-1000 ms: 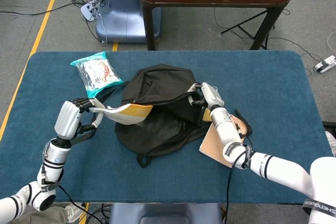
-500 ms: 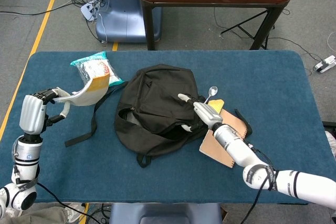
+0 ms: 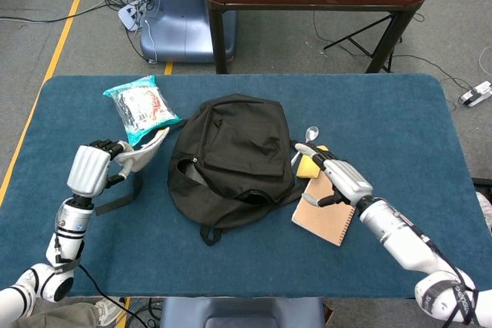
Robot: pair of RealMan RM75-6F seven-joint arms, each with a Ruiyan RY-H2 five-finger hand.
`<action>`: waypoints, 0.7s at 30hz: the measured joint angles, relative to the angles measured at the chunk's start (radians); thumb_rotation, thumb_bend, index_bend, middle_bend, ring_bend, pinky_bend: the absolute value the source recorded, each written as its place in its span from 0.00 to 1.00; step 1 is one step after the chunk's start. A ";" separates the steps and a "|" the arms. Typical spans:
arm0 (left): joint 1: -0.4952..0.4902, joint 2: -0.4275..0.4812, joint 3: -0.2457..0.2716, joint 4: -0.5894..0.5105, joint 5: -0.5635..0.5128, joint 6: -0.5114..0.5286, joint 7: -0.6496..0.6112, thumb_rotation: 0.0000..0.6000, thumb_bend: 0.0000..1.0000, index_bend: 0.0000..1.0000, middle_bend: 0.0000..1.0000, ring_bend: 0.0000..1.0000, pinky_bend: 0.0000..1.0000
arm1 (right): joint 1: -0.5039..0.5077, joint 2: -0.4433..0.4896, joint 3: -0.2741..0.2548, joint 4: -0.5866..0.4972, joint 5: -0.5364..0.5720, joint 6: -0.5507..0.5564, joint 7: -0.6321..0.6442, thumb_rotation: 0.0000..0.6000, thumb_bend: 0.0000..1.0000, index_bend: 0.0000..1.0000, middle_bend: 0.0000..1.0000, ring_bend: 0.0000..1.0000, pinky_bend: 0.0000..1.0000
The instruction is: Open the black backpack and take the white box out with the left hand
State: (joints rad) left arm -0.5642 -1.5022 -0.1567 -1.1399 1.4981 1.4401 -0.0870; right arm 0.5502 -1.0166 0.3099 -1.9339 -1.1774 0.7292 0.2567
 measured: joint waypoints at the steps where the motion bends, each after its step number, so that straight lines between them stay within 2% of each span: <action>1: -0.001 -0.003 0.010 -0.008 0.000 -0.020 0.026 1.00 0.56 0.71 0.76 0.58 0.62 | -0.008 0.005 -0.008 0.006 -0.006 0.007 0.009 1.00 0.28 0.00 0.00 0.00 0.01; 3: -0.003 -0.001 0.026 -0.034 0.000 -0.053 0.068 1.00 0.56 0.68 0.74 0.58 0.62 | -0.023 0.012 -0.023 0.024 -0.018 0.022 0.025 1.00 0.28 0.00 0.01 0.00 0.01; 4: -0.004 0.002 0.037 -0.057 0.001 -0.070 0.094 1.00 0.53 0.62 0.73 0.57 0.62 | -0.028 0.014 -0.029 0.031 -0.023 0.028 0.029 1.00 0.29 0.00 0.01 0.00 0.01; 5: -0.004 0.005 0.045 -0.076 0.002 -0.081 0.111 1.00 0.46 0.52 0.69 0.55 0.62 | -0.032 0.016 -0.034 0.039 -0.028 0.034 0.031 1.00 0.29 0.00 0.01 0.00 0.01; 6: -0.003 0.010 0.052 -0.097 0.003 -0.091 0.124 0.98 0.35 0.37 0.61 0.52 0.61 | -0.037 0.018 -0.041 0.048 -0.033 0.042 0.034 1.00 0.29 0.00 0.01 0.00 0.01; 7: -0.002 0.018 0.060 -0.125 0.002 -0.106 0.136 0.85 0.23 0.19 0.52 0.46 0.59 | -0.041 0.018 -0.046 0.056 -0.036 0.048 0.035 1.00 0.29 0.00 0.01 0.00 0.01; 8: -0.001 0.027 0.065 -0.149 -0.001 -0.117 0.142 0.74 0.18 0.12 0.46 0.42 0.57 | -0.044 0.019 -0.051 0.063 -0.039 0.052 0.036 1.00 0.29 0.00 0.01 0.00 0.01; 9: 0.000 0.036 0.068 -0.174 -0.006 -0.129 0.148 0.54 0.15 0.06 0.41 0.37 0.54 | -0.047 0.021 -0.057 0.073 -0.041 0.057 0.038 1.00 0.29 0.00 0.01 0.00 0.01; 10: 0.001 0.052 0.072 -0.211 -0.014 -0.146 0.156 0.36 0.14 0.04 0.37 0.34 0.50 | -0.050 0.022 -0.061 0.079 -0.043 0.063 0.038 1.00 0.29 0.00 0.01 0.00 0.01; 12: 0.003 0.083 0.075 -0.269 -0.030 -0.171 0.168 0.15 0.14 0.01 0.33 0.29 0.46 | -0.056 0.023 -0.070 0.094 -0.046 0.075 0.039 1.00 0.29 0.00 0.01 0.00 0.01; 14: 0.007 0.123 0.077 -0.334 -0.053 -0.198 0.178 0.06 0.14 0.00 0.32 0.28 0.43 | -0.062 0.023 -0.076 0.105 -0.048 0.088 0.039 1.00 0.29 0.00 0.01 0.00 0.01; 16: 0.015 0.165 0.075 -0.385 -0.081 -0.213 0.179 0.05 0.14 0.00 0.32 0.28 0.42 | -0.070 0.022 -0.082 0.118 -0.049 0.106 0.038 1.00 0.29 0.00 0.01 0.00 0.01; 18: 0.028 0.195 0.071 -0.412 -0.105 -0.217 0.176 0.10 0.14 0.00 0.32 0.28 0.42 | -0.080 0.021 -0.090 0.129 -0.053 0.125 0.038 1.00 0.30 0.00 0.02 0.00 0.01; 19: 0.038 0.209 0.068 -0.422 -0.121 -0.215 0.176 0.16 0.14 0.01 0.32 0.28 0.42 | -0.085 0.021 -0.093 0.133 -0.055 0.134 0.037 1.00 0.30 0.00 0.02 0.00 0.01; 21: 0.055 0.228 0.061 -0.433 -0.143 -0.207 0.175 0.41 0.14 0.04 0.32 0.28 0.41 | -0.097 0.021 -0.099 0.142 -0.061 0.160 0.036 1.00 0.31 0.00 0.03 0.00 0.01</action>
State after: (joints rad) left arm -0.5089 -1.2742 -0.0956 -1.5728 1.3547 1.2335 0.0878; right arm 0.4529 -0.9955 0.2107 -1.7921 -1.2388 0.8888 0.2925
